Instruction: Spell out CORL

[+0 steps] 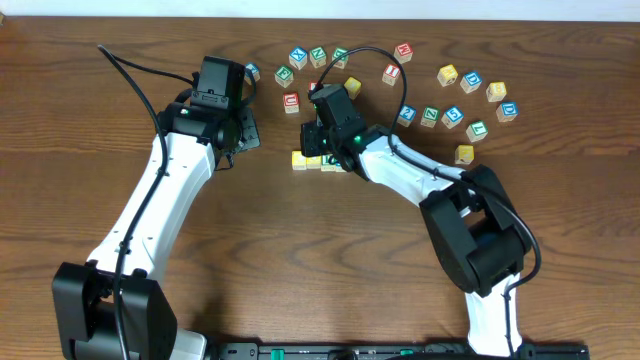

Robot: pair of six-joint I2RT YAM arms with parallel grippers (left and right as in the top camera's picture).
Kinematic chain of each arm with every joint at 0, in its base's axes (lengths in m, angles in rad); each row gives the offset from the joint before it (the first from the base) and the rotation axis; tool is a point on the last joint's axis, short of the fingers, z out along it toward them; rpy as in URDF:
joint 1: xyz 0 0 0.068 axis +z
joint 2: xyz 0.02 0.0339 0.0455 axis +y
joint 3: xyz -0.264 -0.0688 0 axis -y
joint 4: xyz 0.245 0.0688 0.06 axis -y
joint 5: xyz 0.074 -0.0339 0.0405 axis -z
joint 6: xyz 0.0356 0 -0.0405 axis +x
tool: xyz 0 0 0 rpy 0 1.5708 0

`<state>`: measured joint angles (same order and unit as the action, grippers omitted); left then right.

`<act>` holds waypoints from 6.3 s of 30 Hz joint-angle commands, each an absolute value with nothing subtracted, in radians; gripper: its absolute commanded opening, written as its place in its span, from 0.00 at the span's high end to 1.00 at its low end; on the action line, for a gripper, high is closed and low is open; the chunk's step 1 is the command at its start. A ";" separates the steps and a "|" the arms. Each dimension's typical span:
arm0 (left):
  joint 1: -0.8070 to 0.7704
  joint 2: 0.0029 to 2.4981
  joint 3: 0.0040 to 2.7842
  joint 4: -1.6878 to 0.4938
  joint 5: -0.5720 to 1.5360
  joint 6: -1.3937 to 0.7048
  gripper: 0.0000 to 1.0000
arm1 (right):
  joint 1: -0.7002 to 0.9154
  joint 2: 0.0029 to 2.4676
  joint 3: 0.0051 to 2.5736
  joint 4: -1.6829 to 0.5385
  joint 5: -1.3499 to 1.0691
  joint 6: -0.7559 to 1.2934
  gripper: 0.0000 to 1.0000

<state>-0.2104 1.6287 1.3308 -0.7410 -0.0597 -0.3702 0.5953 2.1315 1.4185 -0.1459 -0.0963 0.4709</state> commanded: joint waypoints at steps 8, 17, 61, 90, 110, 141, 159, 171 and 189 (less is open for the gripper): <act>-0.208 1.628 1.327 -0.748 -0.084 -0.384 0.93 | 0.599 2.146 1.419 -0.176 -0.089 0.527 0.99; -0.208 1.628 1.327 -0.749 -0.084 -0.384 0.93 | 0.598 2.146 1.419 -0.204 -0.115 0.538 0.99; -0.208 1.630 1.326 -0.748 -0.112 -0.379 0.93 | 0.570 2.145 1.434 -0.159 -0.198 0.469 0.98; -0.208 1.630 1.326 -0.748 -0.211 -0.376 0.92 | 0.611 2.145 1.433 -0.165 -0.216 0.377 0.99; -0.208 1.630 1.326 -0.767 -0.211 -0.376 0.93 | 0.609 2.145 1.433 -0.196 -0.245 0.343 0.99; -0.209 1.805 1.326 -0.663 0.043 -0.385 0.92 | 0.373 1.975 1.488 -0.534 -0.228 0.436 0.98; -0.209 2.003 1.326 -0.582 0.243 -0.262 0.93 | 0.369 2.076 1.475 -0.668 -0.239 0.486 0.99; -0.209 2.026 1.326 -0.549 0.304 -0.198 0.93 | 0.408 2.076 1.404 -0.624 -0.239 0.501 0.99; -0.255 2.026 1.326 -0.535 0.307 -0.134 0.93 | 0.432 2.076 1.404 -0.595 -0.238 0.490 0.99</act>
